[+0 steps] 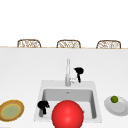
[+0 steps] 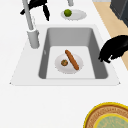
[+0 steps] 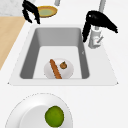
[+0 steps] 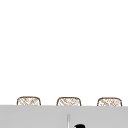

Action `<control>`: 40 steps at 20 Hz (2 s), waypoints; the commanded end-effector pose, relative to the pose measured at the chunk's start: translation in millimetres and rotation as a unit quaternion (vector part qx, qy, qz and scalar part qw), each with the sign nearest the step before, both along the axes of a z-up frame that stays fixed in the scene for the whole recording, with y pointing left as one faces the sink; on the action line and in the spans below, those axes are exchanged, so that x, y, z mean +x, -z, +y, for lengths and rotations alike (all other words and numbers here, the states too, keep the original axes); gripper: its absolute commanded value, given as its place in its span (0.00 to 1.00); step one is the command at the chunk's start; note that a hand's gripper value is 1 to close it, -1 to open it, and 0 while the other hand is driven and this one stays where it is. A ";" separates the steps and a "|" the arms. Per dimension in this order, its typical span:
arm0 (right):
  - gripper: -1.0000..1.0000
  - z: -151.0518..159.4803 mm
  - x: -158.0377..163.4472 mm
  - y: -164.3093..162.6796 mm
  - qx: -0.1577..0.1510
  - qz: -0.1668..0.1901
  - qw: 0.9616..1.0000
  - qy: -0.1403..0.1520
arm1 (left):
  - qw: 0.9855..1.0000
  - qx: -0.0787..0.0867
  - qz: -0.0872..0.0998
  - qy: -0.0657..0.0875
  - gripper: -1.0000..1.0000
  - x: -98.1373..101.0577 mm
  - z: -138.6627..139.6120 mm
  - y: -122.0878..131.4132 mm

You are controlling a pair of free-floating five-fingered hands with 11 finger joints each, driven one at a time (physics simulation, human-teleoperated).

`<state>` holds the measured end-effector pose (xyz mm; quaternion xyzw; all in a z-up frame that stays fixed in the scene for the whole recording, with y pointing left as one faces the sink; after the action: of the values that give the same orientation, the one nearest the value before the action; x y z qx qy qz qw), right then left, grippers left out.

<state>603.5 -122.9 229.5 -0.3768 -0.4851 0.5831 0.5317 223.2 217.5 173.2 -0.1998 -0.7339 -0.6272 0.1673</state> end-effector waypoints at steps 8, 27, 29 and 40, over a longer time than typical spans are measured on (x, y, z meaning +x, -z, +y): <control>0.00 -0.7 47.7 42.6 -0.012 0.098 0.995 -0.013 | 1.000 0.000 0.000 0.000 0.50 0.0 0.0 0.0; 1.00 -1.8 112.8 61.8 -0.010 0.357 0.934 -0.028 | 1.000 0.000 0.000 0.000 0.50 0.0 0.0 0.0; 1.00 4.5 109.4 40.8 -0.017 0.367 0.930 -0.021 | 1.000 0.000 0.000 0.000 0.50 0.0 0.0 0.0; 1.00 24.9 108.7 28.5 -0.052 0.358 0.932 -0.018 | 1.000 0.000 0.000 0.000 0.50 0.0 0.0 0.0</control>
<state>704.2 -118.4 173.4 -0.1538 -0.2492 0.7048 0.6461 223.2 217.5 173.2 -0.1998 -0.7339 -0.6272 0.1673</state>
